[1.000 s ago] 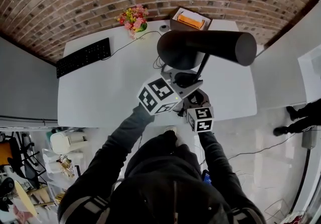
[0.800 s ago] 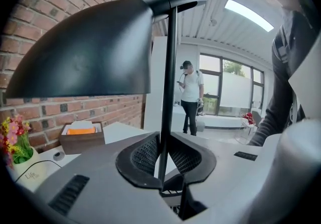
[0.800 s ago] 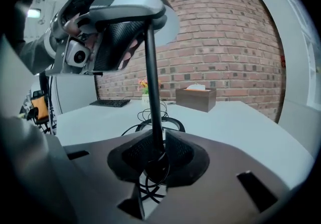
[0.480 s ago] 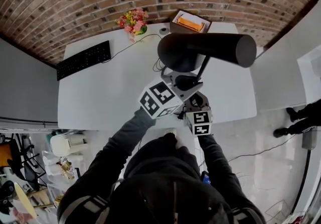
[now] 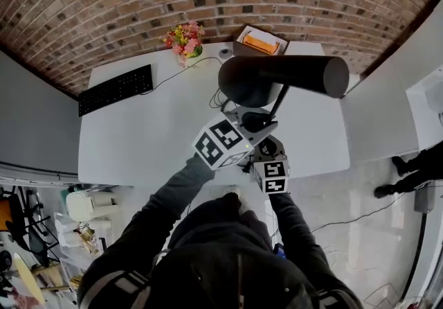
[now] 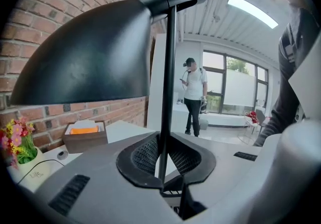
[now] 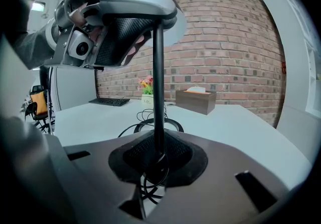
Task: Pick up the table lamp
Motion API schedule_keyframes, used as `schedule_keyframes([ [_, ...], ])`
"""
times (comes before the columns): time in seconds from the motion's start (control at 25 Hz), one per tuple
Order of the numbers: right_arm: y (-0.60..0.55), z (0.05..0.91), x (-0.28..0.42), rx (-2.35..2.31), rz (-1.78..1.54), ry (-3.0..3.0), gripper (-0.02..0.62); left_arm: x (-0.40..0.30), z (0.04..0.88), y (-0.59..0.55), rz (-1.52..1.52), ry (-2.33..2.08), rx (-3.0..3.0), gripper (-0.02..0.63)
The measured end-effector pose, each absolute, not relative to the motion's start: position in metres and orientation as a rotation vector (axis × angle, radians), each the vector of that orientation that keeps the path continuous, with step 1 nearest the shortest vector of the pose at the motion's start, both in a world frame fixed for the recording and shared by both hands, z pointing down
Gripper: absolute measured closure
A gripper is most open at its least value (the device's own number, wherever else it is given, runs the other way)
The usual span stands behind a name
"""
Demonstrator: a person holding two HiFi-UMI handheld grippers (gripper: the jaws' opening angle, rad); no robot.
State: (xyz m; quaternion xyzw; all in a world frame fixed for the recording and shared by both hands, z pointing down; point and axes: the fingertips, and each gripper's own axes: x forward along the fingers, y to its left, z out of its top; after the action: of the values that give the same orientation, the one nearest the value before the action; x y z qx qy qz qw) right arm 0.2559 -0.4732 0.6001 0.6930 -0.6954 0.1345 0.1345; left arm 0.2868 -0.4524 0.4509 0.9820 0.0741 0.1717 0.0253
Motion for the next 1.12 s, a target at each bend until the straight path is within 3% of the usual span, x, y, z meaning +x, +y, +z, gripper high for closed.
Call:
schedule_keyframes([
  [0.52, -0.477, 0.571, 0.263, 2.068, 0.346, -2.034, 0.546, 0.292, 0.421, -0.457, 0.503, 0.2, 3.067, 0.554],
  [1.12, -0.436, 0.476, 0.313, 2.261, 0.237, -1.954, 0.546, 0.335, 0.324, -0.404, 0.325, 0.382, 3.154, 0.554],
])
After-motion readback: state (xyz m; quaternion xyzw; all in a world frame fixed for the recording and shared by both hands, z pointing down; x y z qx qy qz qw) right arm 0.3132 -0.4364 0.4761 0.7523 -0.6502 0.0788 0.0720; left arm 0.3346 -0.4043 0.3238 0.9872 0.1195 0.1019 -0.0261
